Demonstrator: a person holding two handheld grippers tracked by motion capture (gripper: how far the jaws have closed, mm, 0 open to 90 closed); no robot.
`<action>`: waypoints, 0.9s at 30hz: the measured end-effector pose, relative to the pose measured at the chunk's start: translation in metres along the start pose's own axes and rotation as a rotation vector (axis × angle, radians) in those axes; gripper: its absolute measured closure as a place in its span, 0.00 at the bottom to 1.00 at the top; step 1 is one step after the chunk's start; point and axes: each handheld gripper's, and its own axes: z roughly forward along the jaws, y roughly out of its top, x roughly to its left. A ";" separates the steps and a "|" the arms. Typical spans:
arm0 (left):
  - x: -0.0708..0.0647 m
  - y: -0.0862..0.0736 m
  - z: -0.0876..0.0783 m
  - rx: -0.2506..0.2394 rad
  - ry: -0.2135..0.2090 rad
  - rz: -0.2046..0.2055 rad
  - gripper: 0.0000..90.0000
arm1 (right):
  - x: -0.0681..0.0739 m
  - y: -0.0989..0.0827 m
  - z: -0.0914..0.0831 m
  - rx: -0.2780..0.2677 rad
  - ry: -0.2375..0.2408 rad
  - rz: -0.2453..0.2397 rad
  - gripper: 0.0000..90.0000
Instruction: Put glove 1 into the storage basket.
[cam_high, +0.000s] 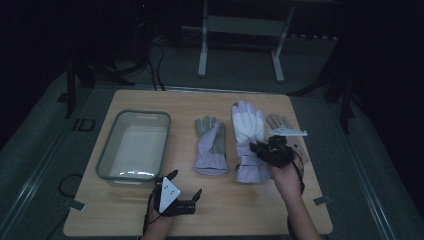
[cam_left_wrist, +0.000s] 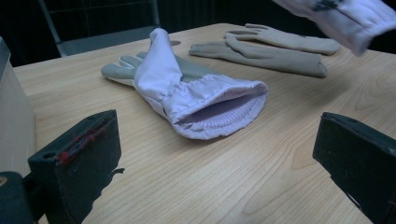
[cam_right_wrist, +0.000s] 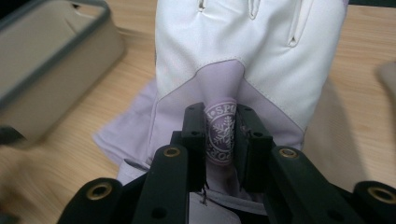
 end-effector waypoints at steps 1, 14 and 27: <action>0.000 0.000 0.000 0.000 0.000 0.001 0.01 | 0.005 0.003 0.004 0.001 0.011 -0.001 0.84; 0.000 0.000 0.000 -0.002 -0.002 -0.003 0.01 | 0.047 0.039 0.052 -0.013 0.056 0.067 0.84; 0.001 0.000 0.000 -0.005 -0.003 0.001 0.01 | 0.067 0.032 0.111 0.068 0.013 0.133 0.82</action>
